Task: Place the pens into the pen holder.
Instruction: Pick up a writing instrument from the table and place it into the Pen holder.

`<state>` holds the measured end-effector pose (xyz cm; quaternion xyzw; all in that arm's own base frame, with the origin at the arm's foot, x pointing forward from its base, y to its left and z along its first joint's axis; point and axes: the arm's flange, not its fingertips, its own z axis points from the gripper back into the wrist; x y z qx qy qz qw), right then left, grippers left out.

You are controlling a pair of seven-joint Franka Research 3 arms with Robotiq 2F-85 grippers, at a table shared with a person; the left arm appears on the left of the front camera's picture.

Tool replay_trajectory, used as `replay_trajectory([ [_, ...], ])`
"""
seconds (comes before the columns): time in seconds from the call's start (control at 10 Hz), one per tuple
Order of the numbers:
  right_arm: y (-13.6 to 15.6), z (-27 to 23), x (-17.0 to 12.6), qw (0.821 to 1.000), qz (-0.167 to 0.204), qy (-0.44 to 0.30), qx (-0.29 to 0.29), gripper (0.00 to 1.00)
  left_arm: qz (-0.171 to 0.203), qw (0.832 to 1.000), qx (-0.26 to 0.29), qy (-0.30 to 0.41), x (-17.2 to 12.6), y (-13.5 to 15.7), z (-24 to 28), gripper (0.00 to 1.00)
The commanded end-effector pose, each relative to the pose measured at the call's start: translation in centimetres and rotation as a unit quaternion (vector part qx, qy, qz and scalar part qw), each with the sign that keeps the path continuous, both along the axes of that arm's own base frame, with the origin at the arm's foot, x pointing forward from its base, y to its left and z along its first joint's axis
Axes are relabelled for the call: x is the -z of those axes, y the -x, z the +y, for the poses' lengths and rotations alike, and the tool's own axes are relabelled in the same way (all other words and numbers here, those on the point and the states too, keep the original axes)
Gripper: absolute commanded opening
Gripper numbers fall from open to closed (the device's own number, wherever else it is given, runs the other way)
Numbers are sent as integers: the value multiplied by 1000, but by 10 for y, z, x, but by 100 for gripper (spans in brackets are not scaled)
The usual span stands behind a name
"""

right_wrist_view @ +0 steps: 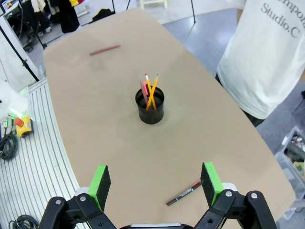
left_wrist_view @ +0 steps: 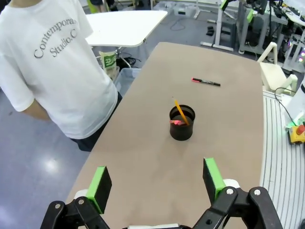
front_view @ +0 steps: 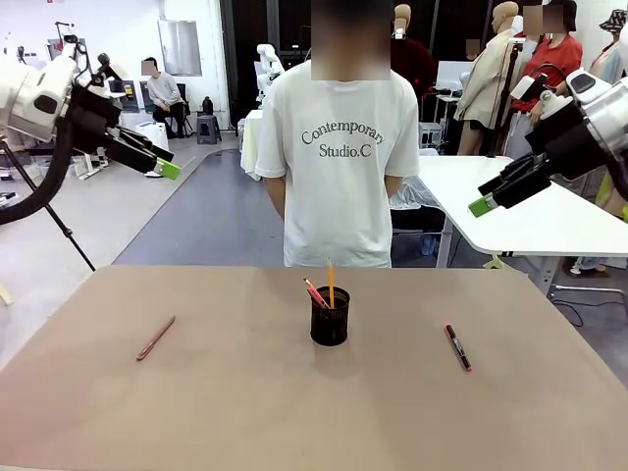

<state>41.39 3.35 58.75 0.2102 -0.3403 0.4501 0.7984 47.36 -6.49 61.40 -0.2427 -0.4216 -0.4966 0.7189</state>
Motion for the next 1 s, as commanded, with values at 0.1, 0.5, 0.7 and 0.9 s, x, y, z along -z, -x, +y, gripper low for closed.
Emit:
replay_trajectory([
  [0.1, -1, 0, -1, 1000, -4, -9, -6, 100, -6, 1000, -7, -1, -5, 6, 5, 100],
  [0.5, -1, 0, -1, 1000, -4, -9, -6, 100, 40, 998, 28, -51, 24, 1, 5, 100],
  [0.7, -1, 0, -1, 1000, -4, -9, -6, 100, 19, 996, 31, -77, 29, 3, 16, 100],
  [0.9, -1, 0, -1, 1000, -4, -9, -6, 100, 2, 998, 16, -64, 24, 10, 28, 100],
])
